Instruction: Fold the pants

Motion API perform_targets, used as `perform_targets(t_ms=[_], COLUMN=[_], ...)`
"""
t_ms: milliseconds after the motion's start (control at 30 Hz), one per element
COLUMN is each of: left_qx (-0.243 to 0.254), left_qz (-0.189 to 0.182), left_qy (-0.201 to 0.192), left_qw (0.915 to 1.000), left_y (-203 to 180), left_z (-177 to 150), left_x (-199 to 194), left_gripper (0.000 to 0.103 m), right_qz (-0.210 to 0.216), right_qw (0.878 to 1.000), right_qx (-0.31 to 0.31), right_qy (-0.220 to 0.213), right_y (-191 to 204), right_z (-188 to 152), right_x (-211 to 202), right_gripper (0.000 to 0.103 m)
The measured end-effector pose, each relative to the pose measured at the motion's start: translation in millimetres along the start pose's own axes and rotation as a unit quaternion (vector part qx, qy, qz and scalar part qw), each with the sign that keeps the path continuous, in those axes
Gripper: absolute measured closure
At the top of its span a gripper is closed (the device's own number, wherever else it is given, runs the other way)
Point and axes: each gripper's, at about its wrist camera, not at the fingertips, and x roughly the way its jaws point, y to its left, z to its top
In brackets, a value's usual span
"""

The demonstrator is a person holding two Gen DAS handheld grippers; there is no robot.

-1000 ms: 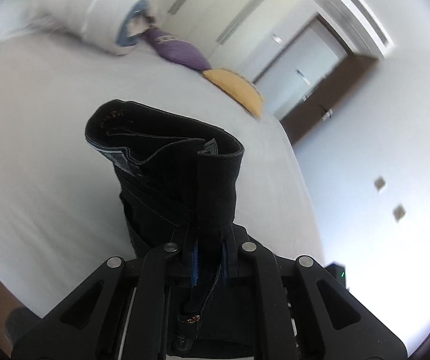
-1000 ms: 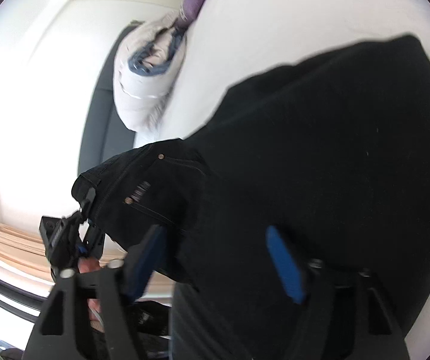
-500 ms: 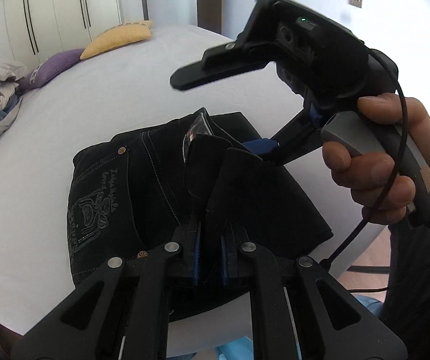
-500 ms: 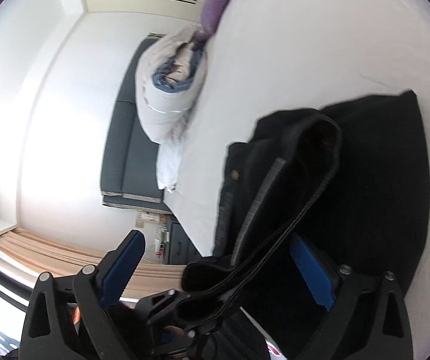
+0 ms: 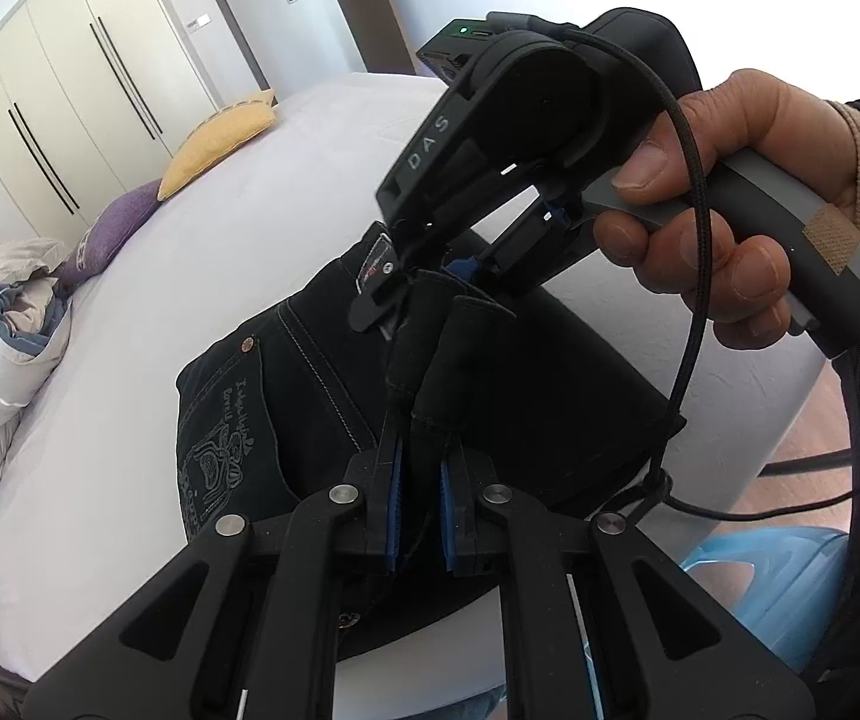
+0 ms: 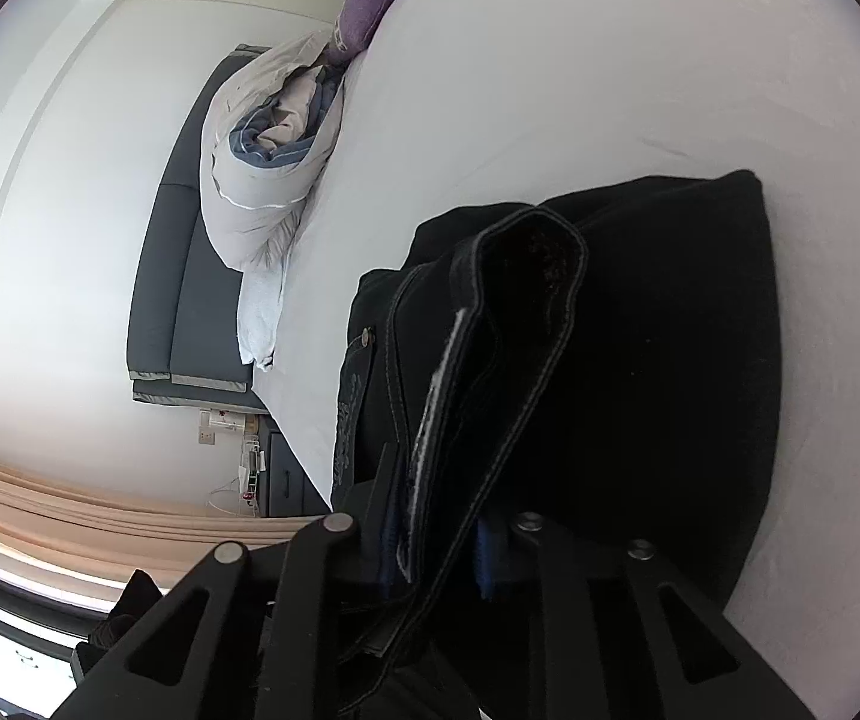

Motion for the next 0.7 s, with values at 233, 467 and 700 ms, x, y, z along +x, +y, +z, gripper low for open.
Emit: perform_targets(t_ms=[233, 467, 700], left_qx=[0.042, 0.038, -0.002], left_qz=[-0.013, -0.051, -0.076], left_qy=[-0.020, 0.010, 0.027], left_qw=[0.9988, 0.9979, 0.9967], left_y=[-21, -59, -54], left_z=[7, -11, -28], left_x=[-4, 7, 15], left_gripper=[0.095, 0.094, 0.091], right_qz=[0.014, -0.006, -0.017], right_qw=[0.998, 0.998, 0.997], right_qx=[-0.023, -0.010, -0.018], right_qy=[-0.054, -0.064, -0.067], right_y=[-4, -38, -52], right_z=[-5, -19, -27], right_x=[-32, -35, -30], right_gripper=[0.086, 0.086, 0.087])
